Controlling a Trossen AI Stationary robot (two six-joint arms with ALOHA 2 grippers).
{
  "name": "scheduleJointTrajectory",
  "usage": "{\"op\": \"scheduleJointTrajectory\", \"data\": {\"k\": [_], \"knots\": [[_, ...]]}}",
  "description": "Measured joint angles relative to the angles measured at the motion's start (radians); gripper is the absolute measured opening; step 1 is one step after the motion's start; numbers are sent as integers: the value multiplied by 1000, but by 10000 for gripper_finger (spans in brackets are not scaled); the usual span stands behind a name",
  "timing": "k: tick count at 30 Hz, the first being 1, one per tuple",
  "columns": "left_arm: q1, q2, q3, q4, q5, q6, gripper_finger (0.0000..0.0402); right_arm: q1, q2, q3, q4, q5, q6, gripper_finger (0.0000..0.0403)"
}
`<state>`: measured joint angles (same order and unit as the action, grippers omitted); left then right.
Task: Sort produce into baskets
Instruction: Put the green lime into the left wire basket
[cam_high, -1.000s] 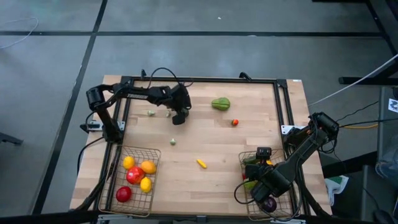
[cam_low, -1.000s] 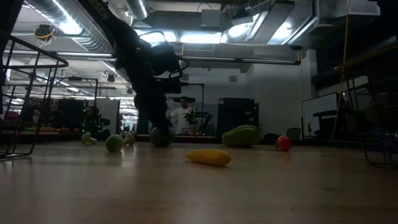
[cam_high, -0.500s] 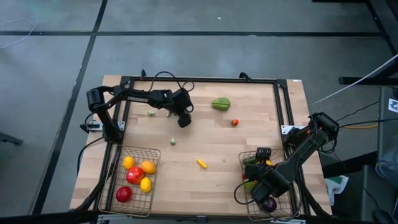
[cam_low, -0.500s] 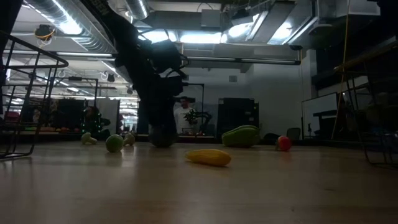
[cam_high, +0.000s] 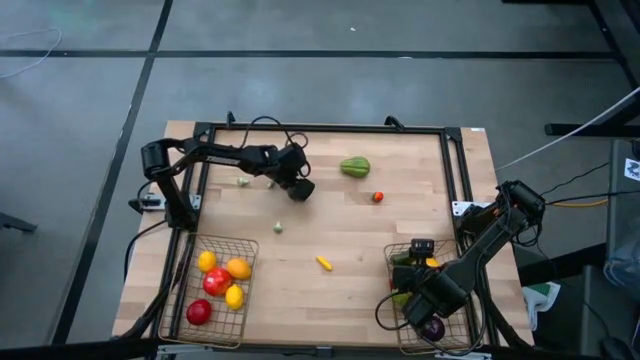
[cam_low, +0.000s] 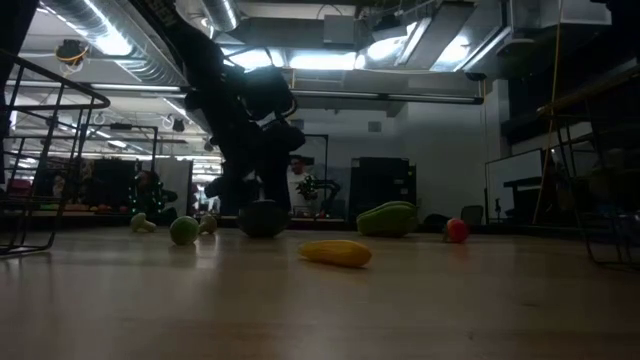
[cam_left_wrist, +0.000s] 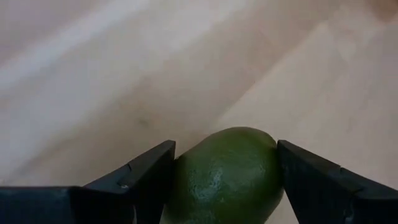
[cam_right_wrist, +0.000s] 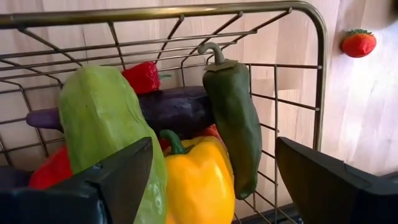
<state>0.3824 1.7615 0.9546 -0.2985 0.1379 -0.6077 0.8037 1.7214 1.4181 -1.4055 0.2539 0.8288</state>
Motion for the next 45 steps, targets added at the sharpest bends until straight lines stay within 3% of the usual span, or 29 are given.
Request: {"op": "scheduleJointTrajectory", "data": {"k": [10, 23, 30, 38, 45], "knots": [[3, 6, -6, 30, 214, 9, 265, 0, 0, 0, 0, 0, 0, 337], [6, -5, -3, 76, 217, 205, 266, 1, 0, 0, 0, 0, 0, 337], [6, -75, -1, 70, 219, 366, 266, 1, 0, 0, -1, 0, 0, 337], [-26, -143, 0, -32, 216, 589, 266, 1, 0, 0, 1, -2, 0, 337], [-88, -132, 0, -105, 56, 737, 266, 1, 0, 0, 2, -1, 0, 337]]}}
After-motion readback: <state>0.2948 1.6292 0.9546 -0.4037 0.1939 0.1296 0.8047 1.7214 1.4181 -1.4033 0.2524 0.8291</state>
